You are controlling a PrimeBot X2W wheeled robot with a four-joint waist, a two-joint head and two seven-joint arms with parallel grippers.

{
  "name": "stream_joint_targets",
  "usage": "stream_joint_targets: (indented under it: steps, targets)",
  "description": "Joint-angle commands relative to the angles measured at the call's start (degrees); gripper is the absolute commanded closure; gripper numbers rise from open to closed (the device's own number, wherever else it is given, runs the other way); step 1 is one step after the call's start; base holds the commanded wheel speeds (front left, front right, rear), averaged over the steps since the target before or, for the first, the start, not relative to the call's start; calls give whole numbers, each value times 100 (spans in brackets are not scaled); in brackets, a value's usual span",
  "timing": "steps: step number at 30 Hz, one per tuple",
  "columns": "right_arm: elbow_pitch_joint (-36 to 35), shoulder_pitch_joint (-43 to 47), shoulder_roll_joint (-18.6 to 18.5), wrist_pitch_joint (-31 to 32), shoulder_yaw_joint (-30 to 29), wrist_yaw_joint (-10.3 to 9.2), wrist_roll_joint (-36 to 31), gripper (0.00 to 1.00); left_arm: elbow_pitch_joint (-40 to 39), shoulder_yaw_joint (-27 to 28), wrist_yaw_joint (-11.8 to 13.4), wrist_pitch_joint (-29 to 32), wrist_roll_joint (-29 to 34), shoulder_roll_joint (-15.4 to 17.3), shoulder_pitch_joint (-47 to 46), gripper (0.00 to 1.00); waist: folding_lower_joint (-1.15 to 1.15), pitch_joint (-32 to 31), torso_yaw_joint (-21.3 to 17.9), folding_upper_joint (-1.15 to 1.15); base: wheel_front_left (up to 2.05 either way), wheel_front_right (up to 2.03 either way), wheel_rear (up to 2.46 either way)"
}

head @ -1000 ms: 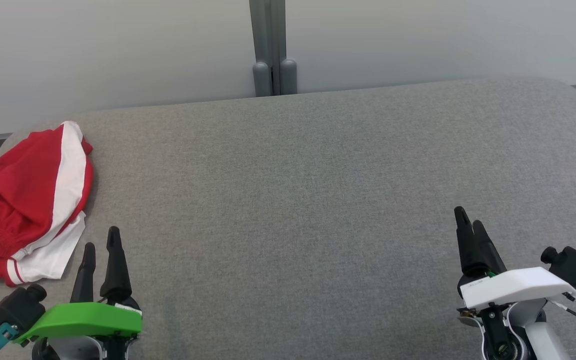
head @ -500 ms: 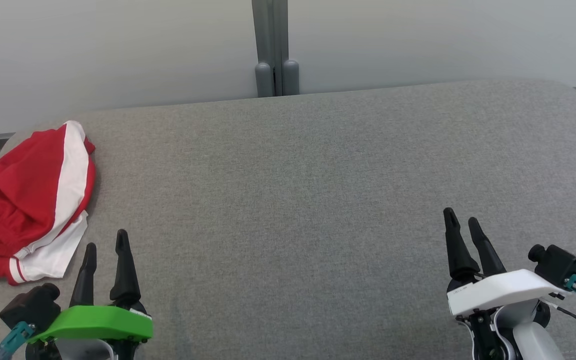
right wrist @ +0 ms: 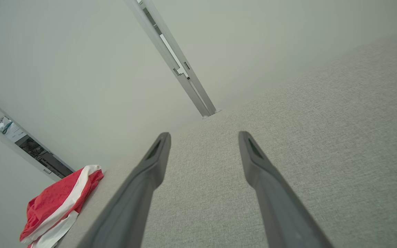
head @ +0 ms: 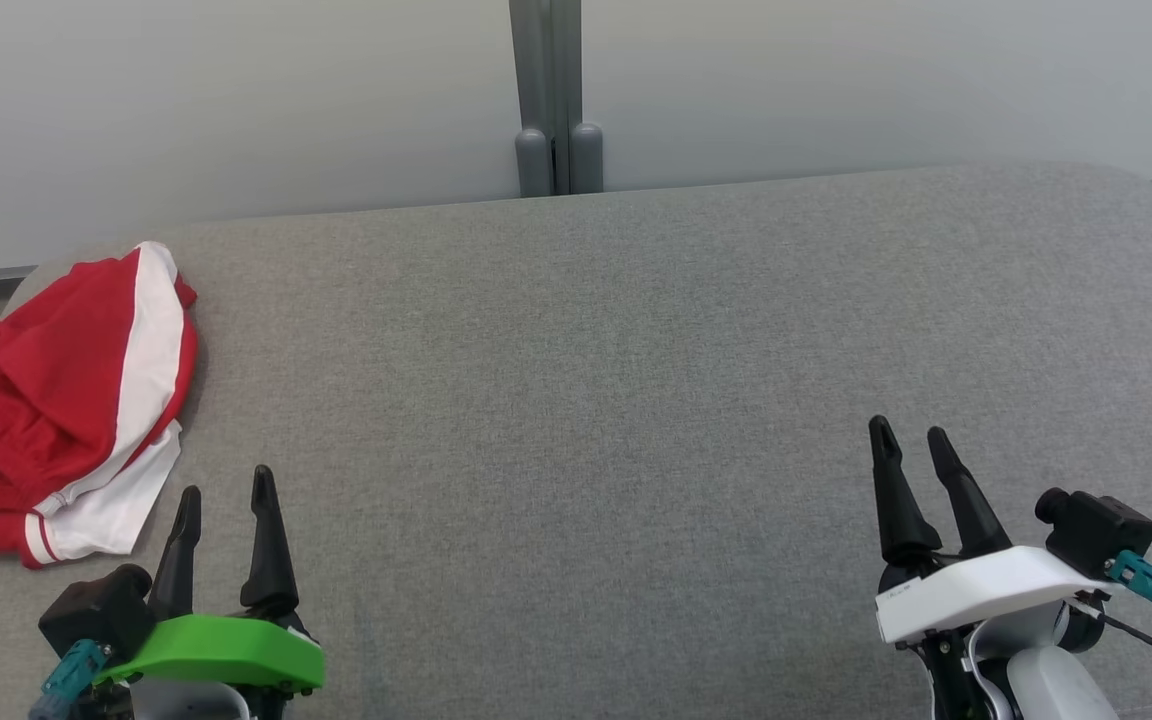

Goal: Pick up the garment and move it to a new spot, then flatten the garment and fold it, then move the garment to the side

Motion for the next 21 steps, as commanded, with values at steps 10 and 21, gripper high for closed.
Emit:
stream_joint_targets:
  steps: [10,21]
  targets:
    - [-132,20,-35,-172,-13,17,-724,0,-41,-52,101,-169,653,110,84,0,0,-19,25,0,0,0,0]
    - [-17,59,-37,-302,-49,17,-1335,0,-134,-105,183,-117,1126,201,155,0,0,-59,63,0,0,0,0]
